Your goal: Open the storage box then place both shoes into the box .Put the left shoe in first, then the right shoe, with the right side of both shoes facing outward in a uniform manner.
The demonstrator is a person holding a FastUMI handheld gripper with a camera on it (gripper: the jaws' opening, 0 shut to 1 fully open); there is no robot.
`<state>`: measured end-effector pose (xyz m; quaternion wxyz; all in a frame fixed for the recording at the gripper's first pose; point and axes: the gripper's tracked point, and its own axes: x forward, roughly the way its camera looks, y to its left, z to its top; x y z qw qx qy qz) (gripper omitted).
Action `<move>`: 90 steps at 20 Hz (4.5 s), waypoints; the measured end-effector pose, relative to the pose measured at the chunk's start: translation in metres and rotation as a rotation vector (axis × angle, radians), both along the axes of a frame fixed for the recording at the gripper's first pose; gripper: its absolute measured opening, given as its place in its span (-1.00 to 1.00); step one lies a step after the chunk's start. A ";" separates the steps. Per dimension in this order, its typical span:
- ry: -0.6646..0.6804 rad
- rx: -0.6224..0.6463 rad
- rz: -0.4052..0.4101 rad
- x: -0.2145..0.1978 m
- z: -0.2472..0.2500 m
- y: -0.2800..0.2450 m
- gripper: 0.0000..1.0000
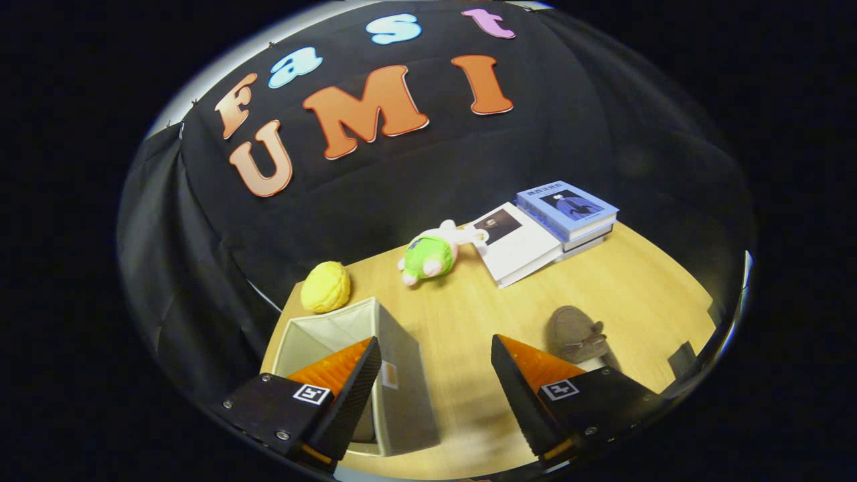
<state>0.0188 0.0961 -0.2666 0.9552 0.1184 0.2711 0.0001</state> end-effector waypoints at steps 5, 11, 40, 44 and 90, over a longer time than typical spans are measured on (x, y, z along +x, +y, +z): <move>0.030 -0.074 -0.092 -0.006 -0.029 -0.087 0.97; 0.124 -0.141 -0.171 -0.033 -0.080 -0.161 0.97; 0.379 -0.068 -0.098 -0.015 -0.185 -0.174 -0.42; 0.379 -0.062 -0.172 -0.014 -0.180 -0.173 -0.99; 0.265 -0.095 0.013 -0.007 -0.082 0.178 0.36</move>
